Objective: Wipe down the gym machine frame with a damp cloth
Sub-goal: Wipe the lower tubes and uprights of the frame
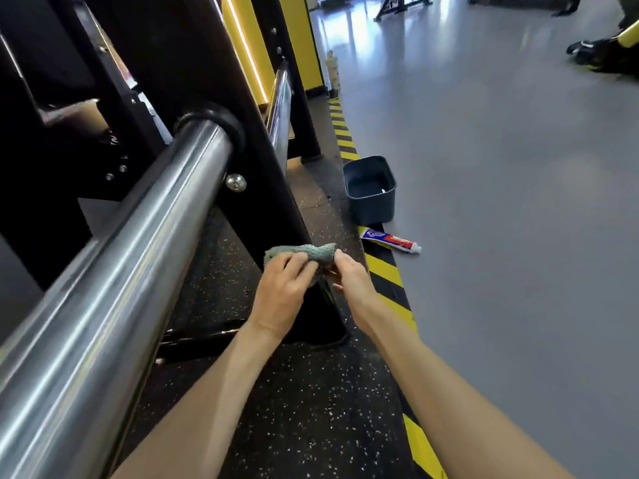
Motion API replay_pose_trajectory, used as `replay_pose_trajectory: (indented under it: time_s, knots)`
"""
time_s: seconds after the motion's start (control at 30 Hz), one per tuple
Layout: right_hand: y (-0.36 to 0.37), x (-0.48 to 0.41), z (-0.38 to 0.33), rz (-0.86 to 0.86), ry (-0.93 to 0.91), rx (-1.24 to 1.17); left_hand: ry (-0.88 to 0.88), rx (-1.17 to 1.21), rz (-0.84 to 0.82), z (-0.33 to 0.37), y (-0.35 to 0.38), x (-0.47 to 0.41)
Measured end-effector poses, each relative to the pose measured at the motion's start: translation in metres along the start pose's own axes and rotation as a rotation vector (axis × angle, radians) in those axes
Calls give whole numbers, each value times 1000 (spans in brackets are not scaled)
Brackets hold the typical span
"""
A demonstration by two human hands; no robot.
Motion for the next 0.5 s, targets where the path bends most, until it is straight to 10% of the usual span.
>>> replay_pose_trajectory:
  time_s: [0.17, 0.37, 0.5]
  knots:
    - [2, -7, 6, 114, 35, -154, -110, 42, -25, 5, -5, -36]
    - [-13, -7, 26, 239, 111, -93, 184, -36, -435, 28, 38, 36]
    - [-7, -12, 29, 133, 99, -3, 133, 9, -263, -4, 28, 55]
Point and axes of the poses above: each hand's wrist, its own x-axis away from the middle knuckle, its own y-axis out of the palm, z = x × y, the point moved 3 cm from there along -x, towards the middle knuckle, and after that the axes turned 8 degrees about -x, right-handed, at the moved point
